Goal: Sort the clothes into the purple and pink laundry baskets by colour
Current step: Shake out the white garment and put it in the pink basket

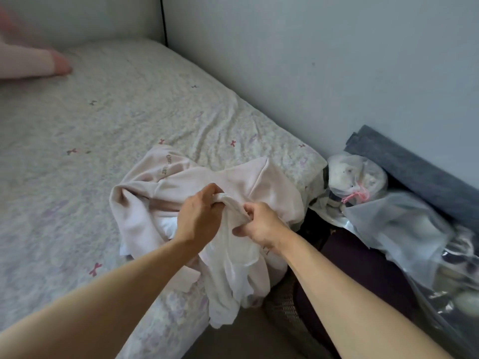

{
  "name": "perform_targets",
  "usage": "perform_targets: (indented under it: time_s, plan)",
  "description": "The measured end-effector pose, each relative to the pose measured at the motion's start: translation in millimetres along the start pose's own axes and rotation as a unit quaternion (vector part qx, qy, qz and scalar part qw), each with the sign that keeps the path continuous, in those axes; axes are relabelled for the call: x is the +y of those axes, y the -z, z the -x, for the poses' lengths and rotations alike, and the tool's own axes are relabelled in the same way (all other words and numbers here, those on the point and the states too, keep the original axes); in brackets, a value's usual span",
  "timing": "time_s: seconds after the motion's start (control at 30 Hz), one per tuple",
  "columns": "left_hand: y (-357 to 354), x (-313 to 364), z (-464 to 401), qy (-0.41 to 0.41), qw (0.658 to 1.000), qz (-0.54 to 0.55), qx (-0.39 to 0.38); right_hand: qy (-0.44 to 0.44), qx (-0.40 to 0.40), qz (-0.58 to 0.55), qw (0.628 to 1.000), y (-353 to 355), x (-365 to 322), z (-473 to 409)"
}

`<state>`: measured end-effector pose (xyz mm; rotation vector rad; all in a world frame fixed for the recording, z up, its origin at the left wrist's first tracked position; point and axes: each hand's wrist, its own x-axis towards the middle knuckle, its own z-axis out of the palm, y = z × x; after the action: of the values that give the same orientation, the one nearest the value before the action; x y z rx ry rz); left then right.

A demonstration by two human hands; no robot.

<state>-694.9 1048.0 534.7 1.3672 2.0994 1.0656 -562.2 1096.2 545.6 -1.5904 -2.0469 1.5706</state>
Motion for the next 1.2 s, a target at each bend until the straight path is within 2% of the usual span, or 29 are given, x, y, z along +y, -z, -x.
perform_targets:
  time_s: [0.07, 0.1, 0.17, 0.23, 0.37, 0.47, 0.57, 0.77, 1.0, 1.07, 1.2]
  plan:
    - [23.8, 17.1, -4.6, 0.01, 0.999, 0.006, 0.038, -0.026, 0.013, 0.09, 0.996, 2.8, -3.6, 2.3]
    - [30.0, 22.8, -8.4, 0.026, 0.998, 0.017, 0.05, -0.043, 0.035, 0.084, 0.995, 3.5, -0.9, -0.6]
    - [53.6, 37.2, -17.0, 0.056, 0.995, 0.021, 0.078, -0.056, 0.088, 0.018, 0.994, 8.3, -17.9, 3.9]
    - [71.7, 46.5, -22.3, 0.078, 0.994, -0.009, 0.07, -0.054, 0.12, -0.052, 0.99, 13.9, -35.9, 7.6]
    - [97.2, 63.9, -18.9, 0.074, 0.992, -0.08, 0.065, -0.006, 0.156, -0.115, 0.981, 26.5, -77.2, 22.6]
    - [115.3, 76.3, -23.3, 0.096, 0.985, -0.09, 0.112, 0.03, 0.182, -0.13, 0.974, 42.8, -98.2, 36.5]
    - [134.0, 92.8, -26.3, 0.113, 0.982, -0.05, 0.143, 0.069, 0.231, -0.071, 0.968, 66.5, -117.7, 57.3]
    - [159.7, 142.3, -19.3, 0.073, 0.984, -0.079, 0.144, 0.122, 0.333, 0.048, 0.934, 108.0, -160.1, 91.8]
    - [214.6, 201.6, -19.1, 0.043, 0.98, -0.071, 0.179, 0.119, 0.401, 0.23, 0.879, 137.4, -186.1, 122.7]
    - [222.0, 215.8, -18.6, 0.038, 0.982, -0.068, 0.171, 0.108, 0.396, 0.224, 0.884, 143.8, -194.6, 129.0]
    - [228.5, 236.6, -13.6, 0.033, 0.982, -0.093, 0.158, 0.123, 0.376, 0.118, 0.911, 159.7, -217.8, 141.7]
